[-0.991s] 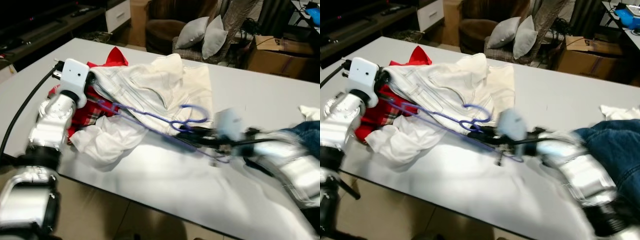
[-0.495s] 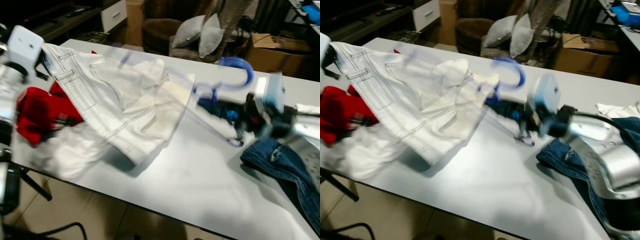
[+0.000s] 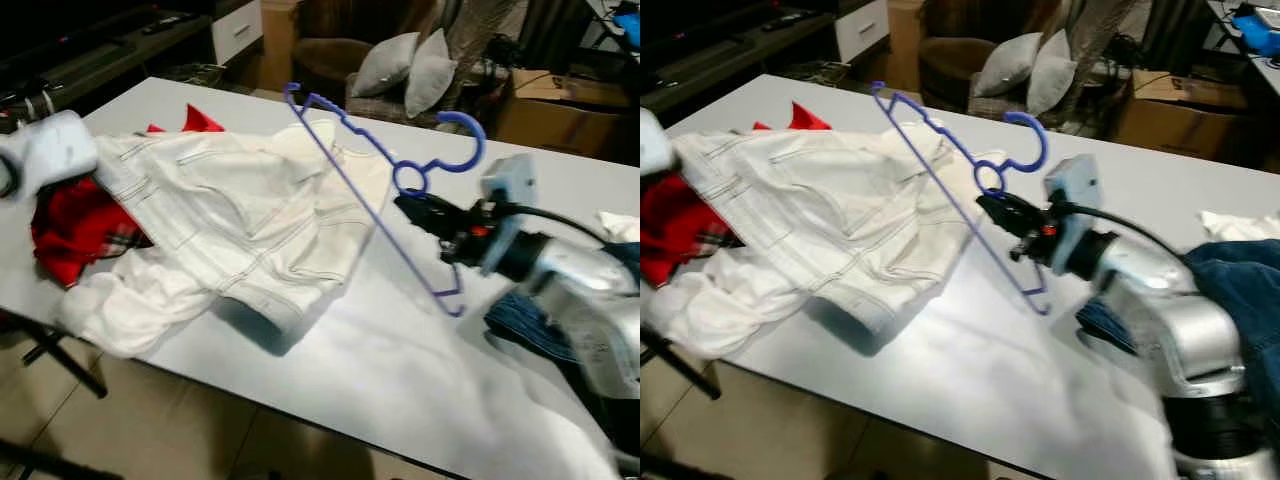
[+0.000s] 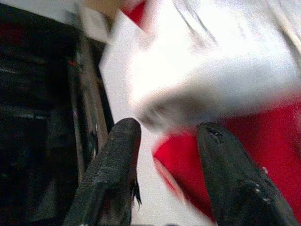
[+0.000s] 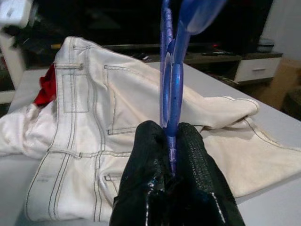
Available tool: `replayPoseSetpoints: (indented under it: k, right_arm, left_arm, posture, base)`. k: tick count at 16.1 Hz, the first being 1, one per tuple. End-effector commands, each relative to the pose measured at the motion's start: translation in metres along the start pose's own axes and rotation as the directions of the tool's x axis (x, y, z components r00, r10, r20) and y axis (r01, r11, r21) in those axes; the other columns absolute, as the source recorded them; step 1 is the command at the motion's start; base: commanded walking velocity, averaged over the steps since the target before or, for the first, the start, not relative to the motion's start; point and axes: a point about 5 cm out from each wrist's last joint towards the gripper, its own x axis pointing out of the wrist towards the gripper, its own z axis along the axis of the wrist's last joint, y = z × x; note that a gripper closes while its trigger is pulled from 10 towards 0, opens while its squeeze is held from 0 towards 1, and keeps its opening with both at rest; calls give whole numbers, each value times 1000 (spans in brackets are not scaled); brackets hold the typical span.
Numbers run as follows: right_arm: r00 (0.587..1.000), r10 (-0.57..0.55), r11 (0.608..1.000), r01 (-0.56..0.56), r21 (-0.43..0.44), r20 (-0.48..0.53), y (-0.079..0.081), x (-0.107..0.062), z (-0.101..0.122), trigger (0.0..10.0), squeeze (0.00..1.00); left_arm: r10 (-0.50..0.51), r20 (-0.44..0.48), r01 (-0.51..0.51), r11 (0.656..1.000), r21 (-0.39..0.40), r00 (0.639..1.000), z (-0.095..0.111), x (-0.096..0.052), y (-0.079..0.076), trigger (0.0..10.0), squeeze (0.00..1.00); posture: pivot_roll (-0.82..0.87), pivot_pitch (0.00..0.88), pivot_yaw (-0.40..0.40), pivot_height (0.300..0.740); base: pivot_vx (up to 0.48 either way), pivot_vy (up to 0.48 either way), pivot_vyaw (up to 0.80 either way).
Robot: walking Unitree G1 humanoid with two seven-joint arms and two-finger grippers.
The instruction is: Hang hanger
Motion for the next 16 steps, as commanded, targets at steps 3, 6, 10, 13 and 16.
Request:
replayPoseSetpoints:
  k: [3, 6, 10, 13, 16]
  right_arm:
    - [1000, 1, 1000, -1, 22, -11, 3, 11, -3, 10000, 0]
    - [1000, 9, 998, -9, 55, -12, 5, 10, -6, 10000, 0]
    - [1000, -27, 994, 27, 110, 3, 8, 8, -11, 10000, 0]
    - [966, -246, 959, 231, 163, 80, 9, 10, -8, 10000, 0]
    - [910, -415, 906, 414, 85, -17, 11, 0, -15, 10000, 0]
  left_arm:
    - [-177, -88, 185, 979, 87, 980, -29, -16, -17, 10000, 1000]
    - [-291, 137, 316, 919, -236, 947, -45, -41, -25, 10000, 1000]
    - [170, 635, 385, 669, -636, 754, -23, -70, 0, 10000, 1000]
    - [343, 655, 344, 639, -688, 674, 24, -59, -35, 10000, 1000]
    - [526, 653, 385, 534, -753, 545, 97, -45, -61, 10000, 1000]
  posture:
    - [28, 0, -13, 740]
    - [43, 0, -25, 740]
    - [55, 0, -40, 740]
    - [4, 0, 0, 740]
    - [-119, 0, 31, 740]
  base:
    - [0, 0, 0]
    - [0, 0, 0]
    - [0, 0, 0]
    - [0, 0, 0]
    - [0, 0, 0]
